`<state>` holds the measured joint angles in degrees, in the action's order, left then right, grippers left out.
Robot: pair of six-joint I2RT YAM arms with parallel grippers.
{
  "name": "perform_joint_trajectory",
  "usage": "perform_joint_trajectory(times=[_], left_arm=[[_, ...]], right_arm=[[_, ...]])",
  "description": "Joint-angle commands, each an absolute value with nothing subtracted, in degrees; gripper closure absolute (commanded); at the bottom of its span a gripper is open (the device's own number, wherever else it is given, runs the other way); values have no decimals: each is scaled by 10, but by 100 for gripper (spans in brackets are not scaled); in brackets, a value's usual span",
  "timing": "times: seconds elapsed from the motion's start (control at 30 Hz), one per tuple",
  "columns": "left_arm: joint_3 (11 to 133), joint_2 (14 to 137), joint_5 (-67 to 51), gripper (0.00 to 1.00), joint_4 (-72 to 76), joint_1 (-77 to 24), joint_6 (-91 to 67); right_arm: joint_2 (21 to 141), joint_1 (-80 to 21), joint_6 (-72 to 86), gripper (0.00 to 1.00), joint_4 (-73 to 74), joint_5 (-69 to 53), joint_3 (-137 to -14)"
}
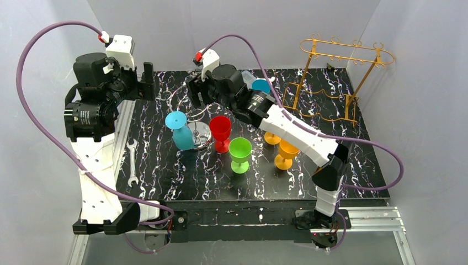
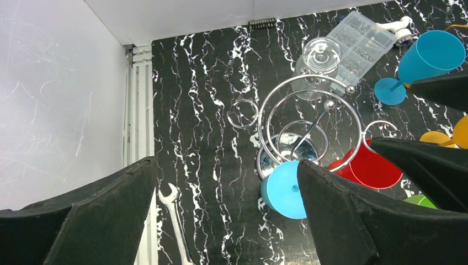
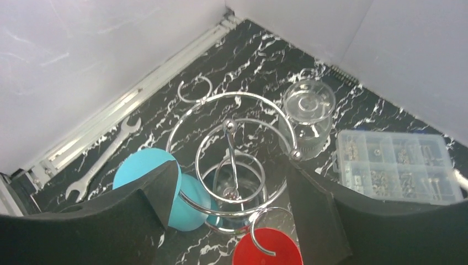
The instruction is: Place the wine glass upside down on the wine glass rack
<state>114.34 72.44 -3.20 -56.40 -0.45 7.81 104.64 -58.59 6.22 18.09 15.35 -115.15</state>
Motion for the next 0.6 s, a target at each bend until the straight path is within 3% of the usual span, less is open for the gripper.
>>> perform_joint_trajectory(times=[0.0,0.13,0.27,0.57], left_arm=[[1157,718,-36,2,-590,-1,66],[1154,717,-34,2,-591,18,71],[1148,713,-36,2,-593,18,83],[1137,698,-47,2,-591,18,100]], right_arm=[[1074,-585,66,22,218,143,-1178],[1112,-585,68,33,248,111,-1224],[1139,-585,71,51,248,94,-1246],[1173,-585,71,46,225,97,-1268]])
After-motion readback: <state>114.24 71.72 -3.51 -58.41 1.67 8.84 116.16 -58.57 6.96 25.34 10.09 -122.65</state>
